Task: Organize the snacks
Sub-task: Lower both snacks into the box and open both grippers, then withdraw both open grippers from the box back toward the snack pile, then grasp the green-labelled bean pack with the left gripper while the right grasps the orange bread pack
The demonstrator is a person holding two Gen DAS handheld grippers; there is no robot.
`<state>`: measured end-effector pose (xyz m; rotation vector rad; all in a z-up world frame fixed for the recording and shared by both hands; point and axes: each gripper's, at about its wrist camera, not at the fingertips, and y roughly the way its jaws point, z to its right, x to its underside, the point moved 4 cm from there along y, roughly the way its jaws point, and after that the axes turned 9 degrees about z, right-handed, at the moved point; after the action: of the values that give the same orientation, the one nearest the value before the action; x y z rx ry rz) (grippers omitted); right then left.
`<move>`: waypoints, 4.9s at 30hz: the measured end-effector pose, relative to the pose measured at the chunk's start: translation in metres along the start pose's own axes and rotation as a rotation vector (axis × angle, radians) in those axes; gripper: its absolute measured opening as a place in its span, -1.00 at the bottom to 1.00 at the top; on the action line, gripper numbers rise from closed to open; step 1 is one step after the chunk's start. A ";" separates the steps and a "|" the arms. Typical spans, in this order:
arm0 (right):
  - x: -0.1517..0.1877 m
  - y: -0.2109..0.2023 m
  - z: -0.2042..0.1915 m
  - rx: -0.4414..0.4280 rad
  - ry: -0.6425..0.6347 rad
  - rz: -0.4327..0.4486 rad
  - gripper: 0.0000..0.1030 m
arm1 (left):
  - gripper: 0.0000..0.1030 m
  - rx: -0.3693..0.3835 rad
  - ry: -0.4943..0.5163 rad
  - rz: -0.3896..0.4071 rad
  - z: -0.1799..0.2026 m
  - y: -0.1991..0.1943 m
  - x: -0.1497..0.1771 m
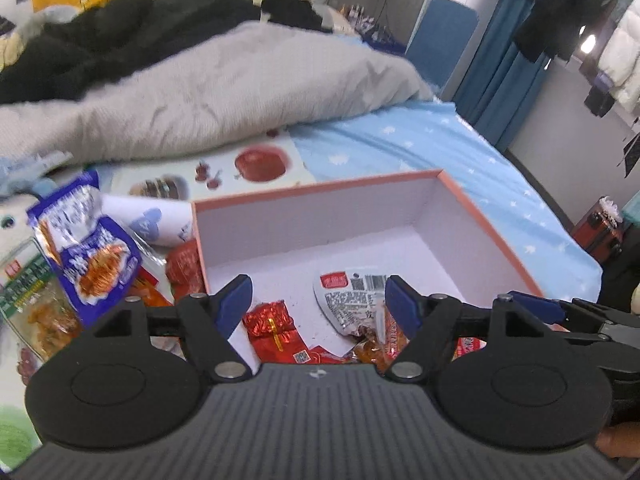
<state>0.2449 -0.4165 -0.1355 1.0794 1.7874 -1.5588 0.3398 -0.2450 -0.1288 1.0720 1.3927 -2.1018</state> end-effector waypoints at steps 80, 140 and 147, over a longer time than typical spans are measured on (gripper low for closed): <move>0.118 -0.130 -0.229 -0.306 -0.334 0.056 0.49 | 0.51 -0.296 -0.339 0.205 -0.170 -0.261 0.178; 0.117 0.161 -0.274 -0.102 -0.545 -0.084 -0.05 | 0.06 -0.122 -0.232 0.071 -0.294 0.039 0.134; 0.122 0.137 -0.266 -0.119 -0.542 -0.101 -0.24 | -0.34 -0.091 -0.319 0.052 -0.291 0.024 0.147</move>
<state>0.3228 -0.1276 -0.2584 0.4520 1.5458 -1.5886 0.3743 0.0197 -0.3177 0.6923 1.2757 -2.0421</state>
